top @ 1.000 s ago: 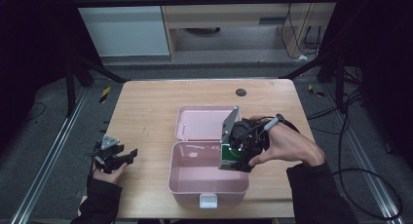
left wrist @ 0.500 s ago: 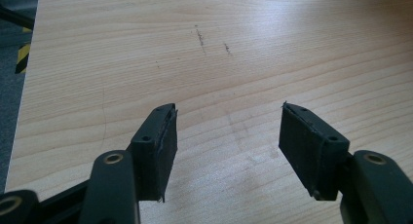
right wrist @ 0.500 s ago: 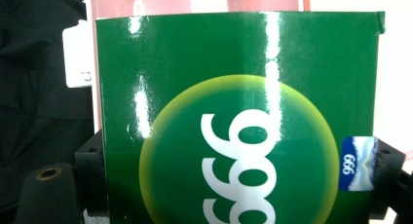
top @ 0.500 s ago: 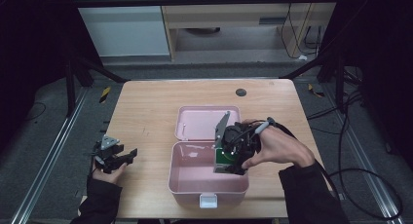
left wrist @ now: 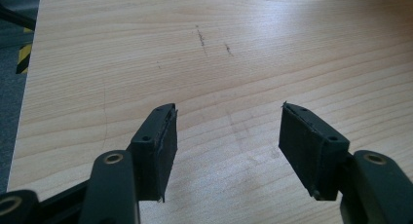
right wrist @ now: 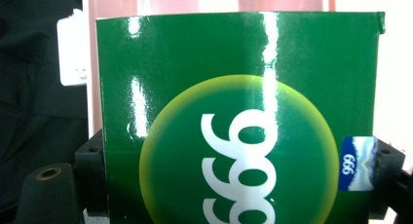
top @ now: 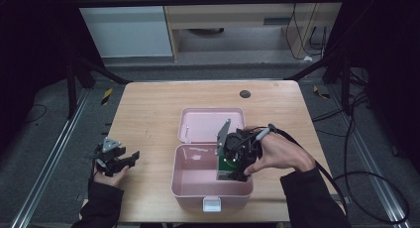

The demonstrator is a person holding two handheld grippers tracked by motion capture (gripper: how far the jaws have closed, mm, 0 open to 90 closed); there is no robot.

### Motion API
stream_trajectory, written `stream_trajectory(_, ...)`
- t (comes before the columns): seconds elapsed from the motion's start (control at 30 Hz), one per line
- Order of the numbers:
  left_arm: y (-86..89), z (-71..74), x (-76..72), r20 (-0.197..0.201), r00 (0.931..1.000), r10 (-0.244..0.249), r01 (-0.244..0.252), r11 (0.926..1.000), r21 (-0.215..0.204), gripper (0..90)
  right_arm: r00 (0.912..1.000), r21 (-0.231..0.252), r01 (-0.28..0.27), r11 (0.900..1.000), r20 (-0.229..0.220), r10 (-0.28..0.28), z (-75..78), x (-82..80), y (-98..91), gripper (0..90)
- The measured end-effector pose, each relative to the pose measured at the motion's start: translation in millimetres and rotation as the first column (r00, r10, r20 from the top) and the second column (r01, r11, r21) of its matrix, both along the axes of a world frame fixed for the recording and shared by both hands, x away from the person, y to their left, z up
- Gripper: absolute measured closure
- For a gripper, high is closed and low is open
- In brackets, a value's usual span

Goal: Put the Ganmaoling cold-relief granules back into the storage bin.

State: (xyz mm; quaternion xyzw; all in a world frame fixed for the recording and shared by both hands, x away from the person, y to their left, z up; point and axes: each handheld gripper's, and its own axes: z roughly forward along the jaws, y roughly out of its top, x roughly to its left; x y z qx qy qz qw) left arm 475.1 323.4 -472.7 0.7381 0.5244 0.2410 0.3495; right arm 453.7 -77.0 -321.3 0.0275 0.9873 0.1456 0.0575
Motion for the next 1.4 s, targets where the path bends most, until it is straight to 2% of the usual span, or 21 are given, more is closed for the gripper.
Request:
stream_trajectory(0.23, 0.2, -0.1, 0.0, -0.001, 1.0, 0.0, 0.0, 1.0, -0.001, 38.4, 0.9997, -0.009, -0.022, 0.9997, -0.009, 0.022, -7.2, -0.6, 5.4, 15.8)
stream_trajectory(0.4, 0.5, -0.1, -0.1, -0.001, 1.0, 0.001, -0.001, 1.0, -0.001, 38.4, 0.9994, -0.012, -0.033, 0.9994, 0.0, 0.033, -11.5, -0.5, 6.9, 15.8)
stream_trajectory(0.43, 0.3, -0.1, -0.1, -0.001, 1.0, 0.0, 0.0, 1.0, 0.0, 38.4, 0.9994, 0.003, -0.029, 0.9996, -0.016, 0.029, -14.8, 0.0, 6.8, 15.8)
stream_trajectory(0.53, 0.2, 0.0, -0.1, 0.0, 1.0, 0.0, 0.0, 1.0, 0.0, 38.4, 0.9992, 0.002, -0.03, 0.9996, -0.025, 0.03, -18.8, 0.3, 6.3, 15.8)
stream_trajectory(0.67, 0.2, -0.2, 0.2, -0.002, 1.0, -0.001, 0.001, 1.0, 0.002, 38.4, 0.999, -0.019, -0.034, 0.9993, -0.028, 0.033, -26.0, 0.4, 5.9, 15.7)
stream_trajectory(0.83, 0.6, 0.2, -0.2, 0.0, 1.0, 0.0, 0.0, 1.0, 0.002, 38.4, 0.9986, -0.016, -0.041, 0.999, -0.035, 0.041, -29.7, 0.5, 9.1, 15.7)
stream_trajectory(1.03, 0.8, 0.5, -0.4, 0.001, 1.0, 0.0, 0.0, 1.0, 0.002, 38.4, 0.998, -0.035, -0.057, 0.9978, -0.029, 0.056, -37.6, 1.1, 11.8, 15.8)
stream_trajectory(1.2, 1.0, 0.3, -0.2, 0.001, 1.0, 0.001, -0.001, 1.0, 0.002, 38.4, 0.9979, -0.007, -0.042, 0.9991, -0.05, 0.042, -42.8, 2.8, 7.5, 15.8)
stream_trajectory(1.3, 0.4, 0.0, 0.0, 0.0, 1.0, 0.002, -0.002, 1.0, 0.001, 38.4, 0.9982, -0.036, -0.047, 0.9982, -0.04, 0.046, -46.2, 2.8, 6.2, 15.8)
stream_trajectory(1.4, 0.8, 0.5, -0.3, 0.002, 1.0, 0.001, -0.001, 1.0, 0.003, 38.4, 0.9977, -0.024, -0.052, 0.9983, -0.044, 0.051, -48.4, 3.7, 5.8, 15.8)
